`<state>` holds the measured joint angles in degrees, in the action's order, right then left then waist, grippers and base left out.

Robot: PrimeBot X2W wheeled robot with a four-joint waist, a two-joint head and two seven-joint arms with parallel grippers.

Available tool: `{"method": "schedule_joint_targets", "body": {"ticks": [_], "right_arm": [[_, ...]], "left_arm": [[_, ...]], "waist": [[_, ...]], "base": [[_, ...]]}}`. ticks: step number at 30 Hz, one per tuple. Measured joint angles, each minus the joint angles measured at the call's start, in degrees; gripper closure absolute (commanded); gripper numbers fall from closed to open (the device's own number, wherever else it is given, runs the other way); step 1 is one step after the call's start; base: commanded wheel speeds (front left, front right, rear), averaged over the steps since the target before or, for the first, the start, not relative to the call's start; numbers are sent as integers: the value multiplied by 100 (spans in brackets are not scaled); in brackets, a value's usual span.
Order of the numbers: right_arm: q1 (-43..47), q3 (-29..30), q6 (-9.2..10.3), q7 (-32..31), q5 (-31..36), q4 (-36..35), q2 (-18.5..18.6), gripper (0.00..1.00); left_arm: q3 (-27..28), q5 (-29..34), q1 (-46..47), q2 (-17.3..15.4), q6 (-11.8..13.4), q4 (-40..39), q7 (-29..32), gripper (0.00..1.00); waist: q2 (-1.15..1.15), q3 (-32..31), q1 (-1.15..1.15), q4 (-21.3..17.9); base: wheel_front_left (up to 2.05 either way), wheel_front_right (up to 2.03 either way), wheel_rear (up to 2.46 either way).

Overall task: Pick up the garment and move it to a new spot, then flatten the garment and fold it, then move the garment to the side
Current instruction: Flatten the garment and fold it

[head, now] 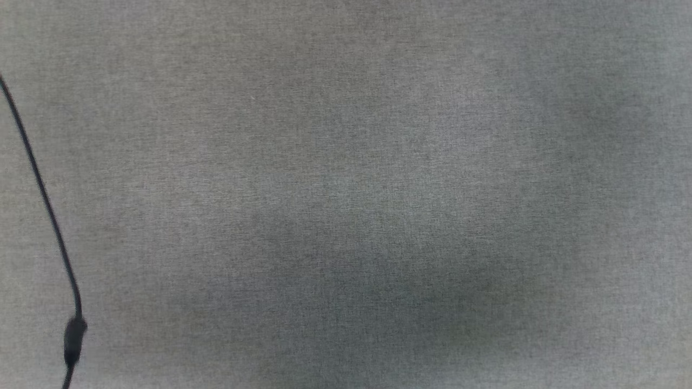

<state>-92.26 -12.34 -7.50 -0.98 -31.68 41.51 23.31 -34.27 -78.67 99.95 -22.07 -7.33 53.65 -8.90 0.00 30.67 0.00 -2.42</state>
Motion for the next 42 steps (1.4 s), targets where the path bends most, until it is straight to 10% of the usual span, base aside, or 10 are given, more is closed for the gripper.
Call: {"method": "schedule_joint_targets", "body": {"ticks": [19,31,42], "right_arm": [[5332,-826,-1,14,-1428,-2001,1407,100],[8077,226,-1,-942,-1652,-3932,1672,100],[10154,1756,-1,-2008,-1477,-5576,1203,100]], "left_arm": [[-417,-1318,-5924,-783,-7,-3270,30,100],[-744,-949,-7844,-1777,-7,-4809,-319,100],[-703,-886,-9344,-2659,-8,-6169,-533,100]], "waist": [[0,-427,0,172],[0,-925,0,213],[0,-935,0,245]], "base": [[0,0,0],[0,0,0],[0,0,0]]}}
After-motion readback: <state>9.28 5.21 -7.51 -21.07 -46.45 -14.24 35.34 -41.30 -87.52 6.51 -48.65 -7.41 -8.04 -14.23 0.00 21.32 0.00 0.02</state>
